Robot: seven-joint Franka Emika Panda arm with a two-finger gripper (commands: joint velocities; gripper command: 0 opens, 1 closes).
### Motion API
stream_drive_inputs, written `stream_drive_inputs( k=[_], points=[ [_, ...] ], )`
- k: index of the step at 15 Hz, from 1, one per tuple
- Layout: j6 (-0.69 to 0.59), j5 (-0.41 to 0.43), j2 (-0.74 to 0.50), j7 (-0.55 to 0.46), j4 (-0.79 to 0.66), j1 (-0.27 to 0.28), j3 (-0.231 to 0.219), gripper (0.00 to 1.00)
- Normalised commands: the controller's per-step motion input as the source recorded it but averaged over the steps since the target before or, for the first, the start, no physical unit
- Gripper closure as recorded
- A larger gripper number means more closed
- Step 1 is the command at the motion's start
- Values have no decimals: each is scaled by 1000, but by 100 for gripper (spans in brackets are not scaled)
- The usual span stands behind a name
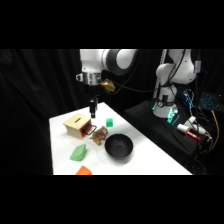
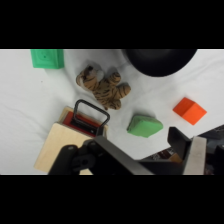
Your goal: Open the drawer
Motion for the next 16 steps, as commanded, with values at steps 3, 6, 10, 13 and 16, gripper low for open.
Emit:
stream_drive_inputs(
  k=[3, 6, 10, 13, 16],
  points=[
    [219, 58, 119, 403, 91, 12, -54, 0],
    [211, 3, 128, 399, 87, 44, -73, 0],
    [228, -91, 144, 418, 80, 95, -112, 0],
    [238, -108, 176, 445, 93, 129, -130, 0],
    [207, -111, 185, 380, 113, 140, -137, 0]
  ],
)
